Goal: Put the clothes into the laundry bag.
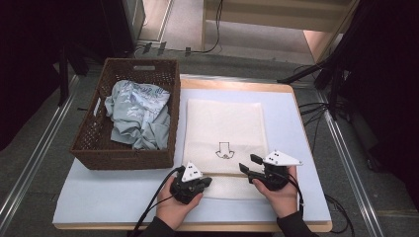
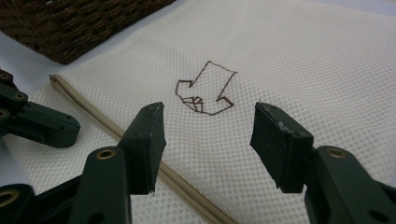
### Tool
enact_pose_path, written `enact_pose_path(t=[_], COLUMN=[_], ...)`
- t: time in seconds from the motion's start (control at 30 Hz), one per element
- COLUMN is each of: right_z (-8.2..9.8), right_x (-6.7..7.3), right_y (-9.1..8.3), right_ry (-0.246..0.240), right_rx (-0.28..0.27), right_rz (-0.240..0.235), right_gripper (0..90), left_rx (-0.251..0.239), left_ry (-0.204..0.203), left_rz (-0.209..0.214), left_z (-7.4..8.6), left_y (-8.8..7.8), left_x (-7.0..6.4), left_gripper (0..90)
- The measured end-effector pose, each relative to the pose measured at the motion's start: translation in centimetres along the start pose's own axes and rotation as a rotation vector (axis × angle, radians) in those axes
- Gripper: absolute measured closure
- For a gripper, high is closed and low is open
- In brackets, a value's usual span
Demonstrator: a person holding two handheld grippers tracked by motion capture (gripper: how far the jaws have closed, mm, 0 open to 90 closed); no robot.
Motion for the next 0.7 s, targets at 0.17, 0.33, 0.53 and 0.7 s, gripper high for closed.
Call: enact_pose_path(t=[0.17,0.33,0.53,0.7], right_z=[0.5,1.6,2.6,2.6], right_x=[0.3,0.6,0.4,0.6], right_y=[1.4,2.7,3.5,3.6], right_ry=[-0.035,-0.078,-0.093,-0.092], right_rx=[0.063,0.114,0.158,0.175], right_rz=[-0.009,0.010,-0.005,-0.015], right_gripper=[45.5,51.7,67.0,90.0], left_rx=[0.011,0.010,0.007,0.009], left_ry=[-0.029,-0.035,-0.041,-0.042], left_rz=[0.016,0.024,0.035,0.037], left_z=[0.1,0.1,0.1,0.1], left_y=[0.1,0.1,0.2,0.2], left_x=[0.2,0.2,0.3,0.3], left_gripper=[90.0,90.0,90.0,90.0])
Point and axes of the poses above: each handheld gripper's, and its own axes: y roughly forward along the jaws, z roughly out of its underside, x roughly to its left, the point moved 5 cm from there along y, roughly forward along the jaws, and after that the axes turned 10 degrees about y, right-handed, at the moved point
